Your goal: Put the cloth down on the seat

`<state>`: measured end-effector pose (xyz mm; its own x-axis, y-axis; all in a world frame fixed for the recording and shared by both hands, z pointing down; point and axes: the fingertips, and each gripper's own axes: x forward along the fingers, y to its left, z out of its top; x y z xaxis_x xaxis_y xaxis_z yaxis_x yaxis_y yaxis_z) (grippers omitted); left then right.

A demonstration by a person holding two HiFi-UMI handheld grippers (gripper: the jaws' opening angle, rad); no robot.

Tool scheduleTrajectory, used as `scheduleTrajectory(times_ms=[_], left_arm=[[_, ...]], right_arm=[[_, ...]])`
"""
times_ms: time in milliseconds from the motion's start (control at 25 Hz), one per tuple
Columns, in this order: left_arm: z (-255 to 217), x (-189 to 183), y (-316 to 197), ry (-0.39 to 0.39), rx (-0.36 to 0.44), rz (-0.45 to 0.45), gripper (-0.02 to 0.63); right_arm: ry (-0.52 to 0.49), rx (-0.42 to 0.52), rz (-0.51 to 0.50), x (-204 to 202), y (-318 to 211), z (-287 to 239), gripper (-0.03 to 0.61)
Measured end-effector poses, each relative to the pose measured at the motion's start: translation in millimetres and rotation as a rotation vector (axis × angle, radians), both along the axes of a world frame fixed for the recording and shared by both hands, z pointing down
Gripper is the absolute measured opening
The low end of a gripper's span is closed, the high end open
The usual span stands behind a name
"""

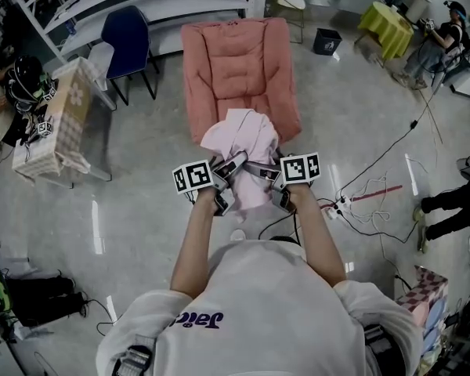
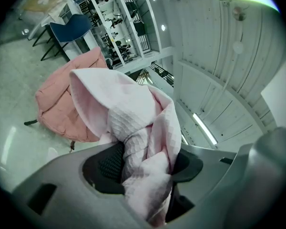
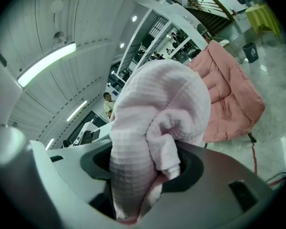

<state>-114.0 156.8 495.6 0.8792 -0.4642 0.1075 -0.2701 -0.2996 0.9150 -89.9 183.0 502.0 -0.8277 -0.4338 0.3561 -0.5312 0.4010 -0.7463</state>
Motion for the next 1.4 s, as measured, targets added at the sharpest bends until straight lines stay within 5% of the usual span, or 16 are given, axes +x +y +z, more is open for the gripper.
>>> scheduleTrajectory(times_ms=[440, 840, 1400], left_arm=[[16, -8, -22, 0.035, -0.048, 0.003, 0.244], [24, 10, -102, -0.008, -0.05, -0.049, 0.239], [-8, 95, -251, -0.061, 0.061, -0.147, 0.239]], right_arm=[[0.032, -0.057, 0.017, -9, -21, 12, 0.256], [-0.005, -0.073, -0.035, 10, -104, 23, 0.258], [-0.047, 0.055, -0.106, 98, -256, -5, 0.265]])
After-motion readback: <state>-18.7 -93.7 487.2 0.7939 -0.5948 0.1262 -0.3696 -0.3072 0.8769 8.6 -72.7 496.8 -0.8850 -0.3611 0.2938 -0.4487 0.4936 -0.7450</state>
